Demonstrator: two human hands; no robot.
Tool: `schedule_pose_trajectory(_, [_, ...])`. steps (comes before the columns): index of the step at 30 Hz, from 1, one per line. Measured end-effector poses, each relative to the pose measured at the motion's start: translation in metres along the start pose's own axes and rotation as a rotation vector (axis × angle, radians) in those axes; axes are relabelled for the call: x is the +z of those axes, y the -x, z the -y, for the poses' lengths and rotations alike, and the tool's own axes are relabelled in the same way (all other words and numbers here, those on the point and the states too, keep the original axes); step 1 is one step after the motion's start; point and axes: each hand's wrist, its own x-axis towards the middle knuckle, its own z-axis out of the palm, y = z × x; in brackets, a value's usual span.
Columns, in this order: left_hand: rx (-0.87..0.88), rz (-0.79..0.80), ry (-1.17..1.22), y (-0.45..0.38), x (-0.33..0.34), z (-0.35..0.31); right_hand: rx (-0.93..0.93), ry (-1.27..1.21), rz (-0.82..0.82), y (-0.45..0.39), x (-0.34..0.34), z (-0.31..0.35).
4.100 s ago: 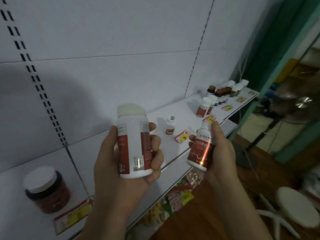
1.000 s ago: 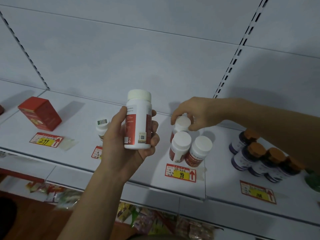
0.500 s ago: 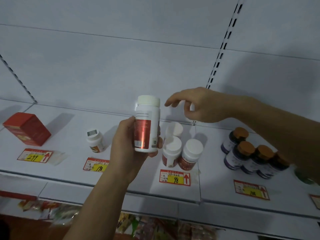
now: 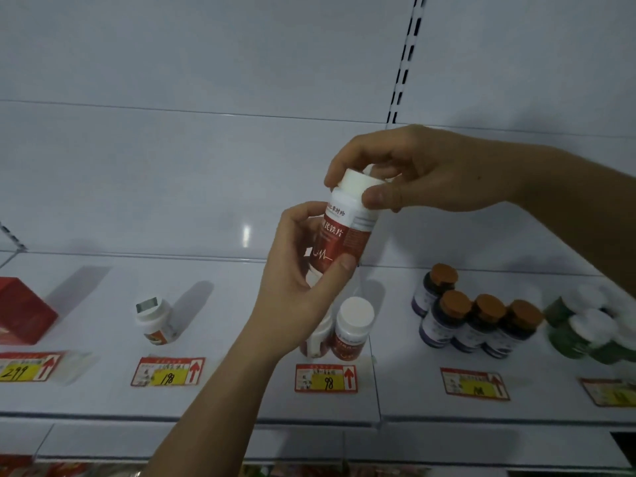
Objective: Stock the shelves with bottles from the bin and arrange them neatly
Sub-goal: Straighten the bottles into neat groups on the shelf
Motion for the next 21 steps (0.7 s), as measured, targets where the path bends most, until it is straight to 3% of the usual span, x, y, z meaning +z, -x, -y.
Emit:
schedule_pose_trajectory(10, [0.111,-0.228,-0.227,-0.005,0.009,0.005,0.066,0.074,-0.054,-0.001,-0.013,0.006])
schedule_pose_trajectory(16, [0.047,-0.152,-0.274,-0.002,0.000,0.021,0.049,0.286,-0.008,-0.006,-0.010,0.001])
schedule_pose_trajectory(21, [-0.034,-0.127,-0.337,0.035,-0.031,0.079,0.066,0.486,0.083,-0.009,0.008,-0.018])
